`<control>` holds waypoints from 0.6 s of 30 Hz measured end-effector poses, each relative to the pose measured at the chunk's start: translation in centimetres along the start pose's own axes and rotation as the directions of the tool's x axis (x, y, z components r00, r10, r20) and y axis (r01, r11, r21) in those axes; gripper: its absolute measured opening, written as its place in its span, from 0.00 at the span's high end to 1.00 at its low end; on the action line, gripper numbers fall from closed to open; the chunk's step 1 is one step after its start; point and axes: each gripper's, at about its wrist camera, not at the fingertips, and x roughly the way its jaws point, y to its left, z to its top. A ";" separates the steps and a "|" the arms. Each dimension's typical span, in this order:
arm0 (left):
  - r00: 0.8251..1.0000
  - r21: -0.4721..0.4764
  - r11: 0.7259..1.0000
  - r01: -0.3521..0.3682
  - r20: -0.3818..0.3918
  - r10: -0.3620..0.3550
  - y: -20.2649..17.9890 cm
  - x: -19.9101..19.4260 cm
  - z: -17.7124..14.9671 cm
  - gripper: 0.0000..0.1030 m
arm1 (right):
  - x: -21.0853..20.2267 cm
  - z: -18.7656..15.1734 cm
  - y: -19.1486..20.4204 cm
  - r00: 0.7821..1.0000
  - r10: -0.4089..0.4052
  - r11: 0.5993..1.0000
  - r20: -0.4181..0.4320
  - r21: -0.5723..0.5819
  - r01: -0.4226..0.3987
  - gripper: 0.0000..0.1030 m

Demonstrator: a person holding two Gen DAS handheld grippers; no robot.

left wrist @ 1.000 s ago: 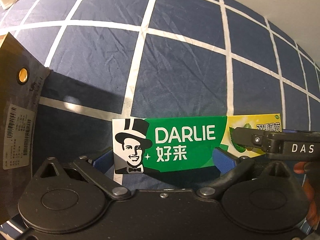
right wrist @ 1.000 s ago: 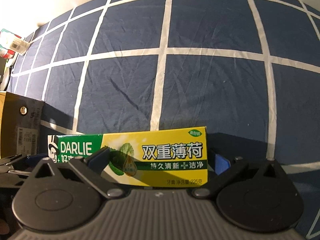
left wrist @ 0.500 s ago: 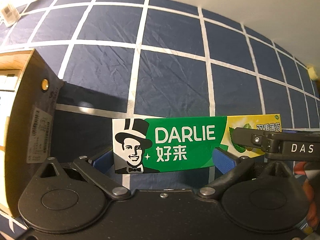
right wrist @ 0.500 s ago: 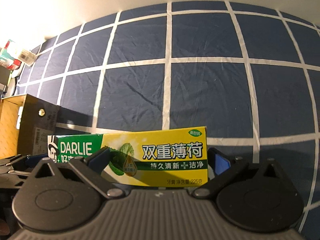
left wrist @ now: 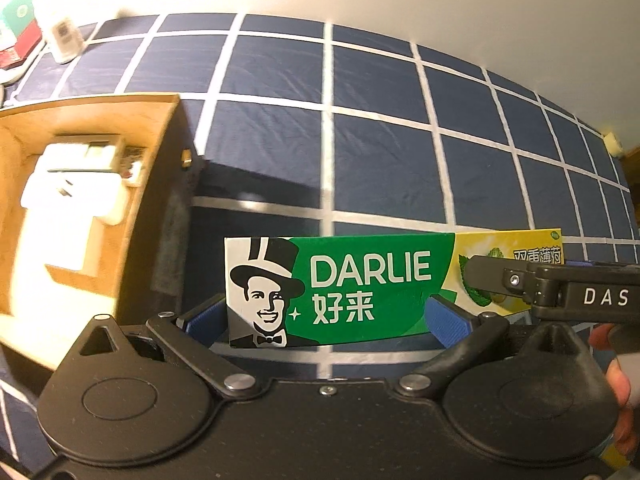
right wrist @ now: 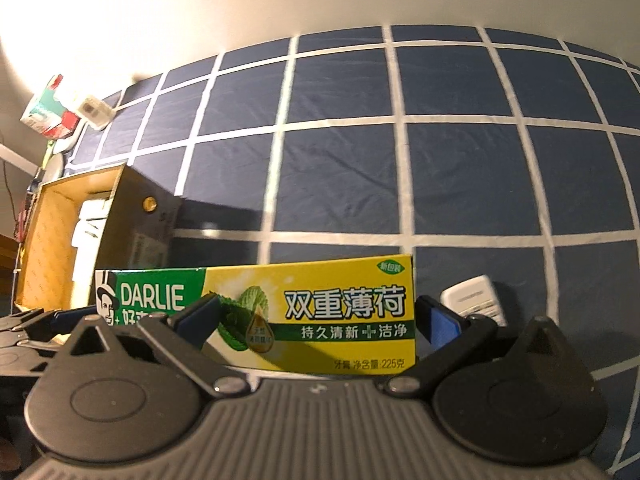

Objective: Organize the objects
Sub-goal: 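Carry the toothpaste box over the yellow box and lower it inside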

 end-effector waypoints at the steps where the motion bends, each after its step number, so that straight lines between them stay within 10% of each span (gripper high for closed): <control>1: 1.000 0.000 1.000 -0.003 0.004 0.003 0.6 -0.4 -0.2 0.00 | 0.0 -0.3 0.7 1.000 0.003 1.000 0.001 0.001 -0.003 0.00; 18: 0.999 0.030 0.999 -0.037 0.010 0.037 14.5 -5.5 -0.4 0.00 | 2.1 -2.8 15.8 0.999 0.034 0.999 0.029 0.038 -0.035 0.00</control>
